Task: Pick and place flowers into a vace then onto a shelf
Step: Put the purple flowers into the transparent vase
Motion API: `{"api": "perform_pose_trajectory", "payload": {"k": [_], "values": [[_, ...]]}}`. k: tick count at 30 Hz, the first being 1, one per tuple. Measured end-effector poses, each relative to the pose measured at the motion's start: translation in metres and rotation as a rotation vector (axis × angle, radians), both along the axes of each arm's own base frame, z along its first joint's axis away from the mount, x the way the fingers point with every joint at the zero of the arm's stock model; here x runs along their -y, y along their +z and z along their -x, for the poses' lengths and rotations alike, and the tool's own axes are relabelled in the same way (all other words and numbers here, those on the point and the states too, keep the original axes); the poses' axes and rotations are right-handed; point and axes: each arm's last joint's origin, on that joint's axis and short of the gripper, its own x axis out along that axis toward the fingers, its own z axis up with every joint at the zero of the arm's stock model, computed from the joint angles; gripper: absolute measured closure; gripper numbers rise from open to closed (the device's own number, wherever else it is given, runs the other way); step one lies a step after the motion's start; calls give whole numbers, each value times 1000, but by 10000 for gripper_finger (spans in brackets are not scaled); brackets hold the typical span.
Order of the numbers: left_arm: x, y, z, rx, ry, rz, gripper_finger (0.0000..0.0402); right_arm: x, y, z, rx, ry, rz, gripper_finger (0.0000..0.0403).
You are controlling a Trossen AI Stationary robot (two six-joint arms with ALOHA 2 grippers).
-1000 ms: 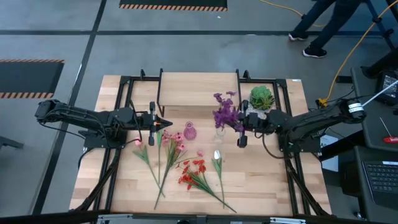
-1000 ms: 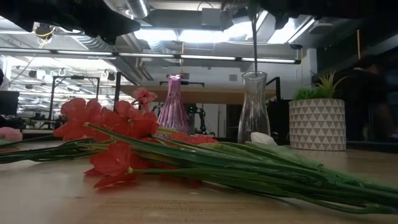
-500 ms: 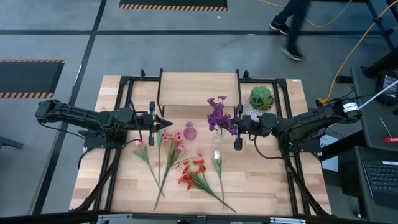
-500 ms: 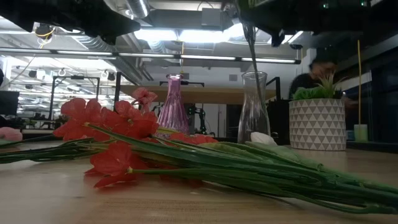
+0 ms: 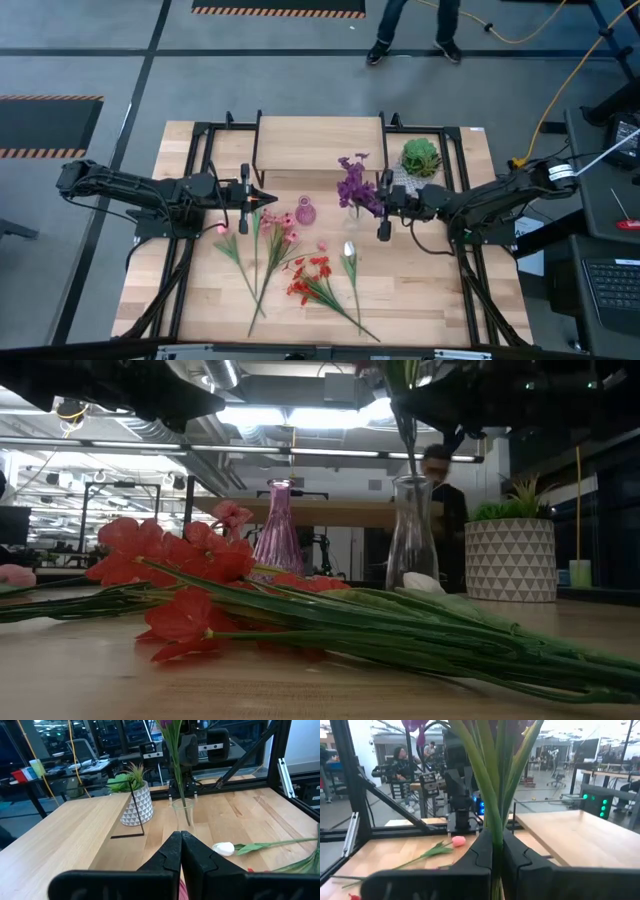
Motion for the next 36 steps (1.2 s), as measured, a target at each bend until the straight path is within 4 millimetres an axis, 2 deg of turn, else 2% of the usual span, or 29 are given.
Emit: {"api": "perform_pose_trajectory", "payload": {"k": [9, 13, 26, 36], "values": [[0, -1, 0, -11, 0, -1, 398, -1, -17, -13, 10, -9, 46, 395], [0, -2, 0, -19, 0, -1, 398, -2, -23, -15, -12, -91, 40, 395], [0, -2, 0, -21, 0, -1, 398, -10, -34, 1, 7, -70, 30, 397], [0, -2, 0, -18, 0, -1, 398, -10, -48, -4, -8, -102, 17, 397]]}}
